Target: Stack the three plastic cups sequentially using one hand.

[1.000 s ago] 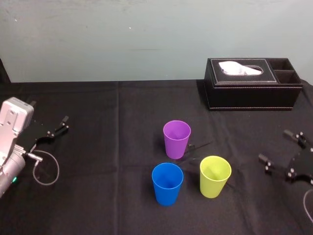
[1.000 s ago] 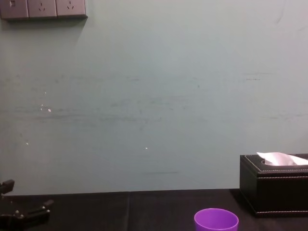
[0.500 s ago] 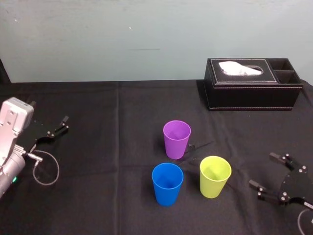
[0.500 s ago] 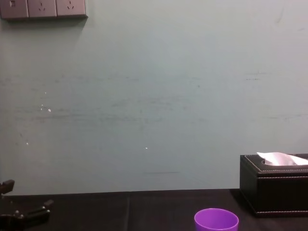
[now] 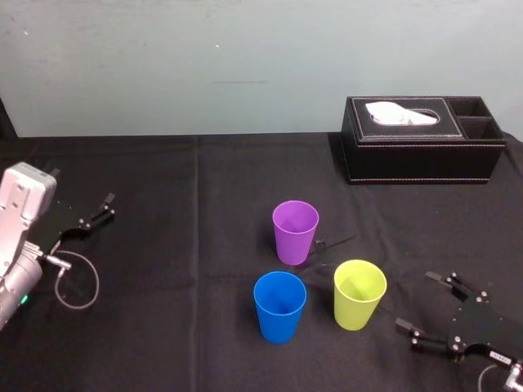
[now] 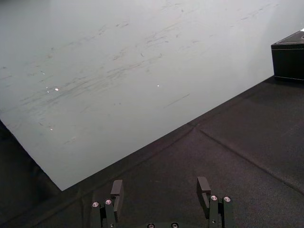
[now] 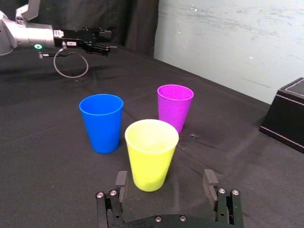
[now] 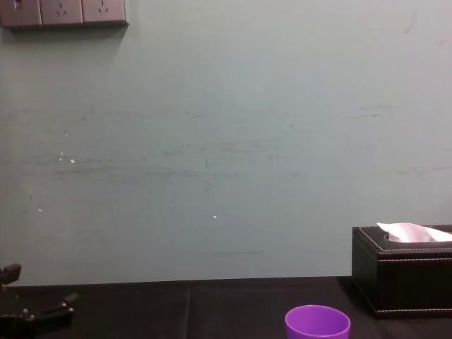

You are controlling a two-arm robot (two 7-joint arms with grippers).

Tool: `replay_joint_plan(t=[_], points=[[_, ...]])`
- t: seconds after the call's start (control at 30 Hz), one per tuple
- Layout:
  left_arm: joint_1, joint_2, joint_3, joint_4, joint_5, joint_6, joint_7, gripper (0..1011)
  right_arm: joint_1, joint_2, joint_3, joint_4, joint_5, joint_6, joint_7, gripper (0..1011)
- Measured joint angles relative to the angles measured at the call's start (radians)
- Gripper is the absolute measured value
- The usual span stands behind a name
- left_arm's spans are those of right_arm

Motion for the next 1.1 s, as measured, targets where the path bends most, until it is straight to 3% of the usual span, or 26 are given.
replay_joint_plan(t=[1.1], points=[[0.0,0.0,0.0,0.0,0.0,0.0,0.0,1010,0.067,-0.085,-0.02,0.027,-0.018,0.083,0.077,1002]])
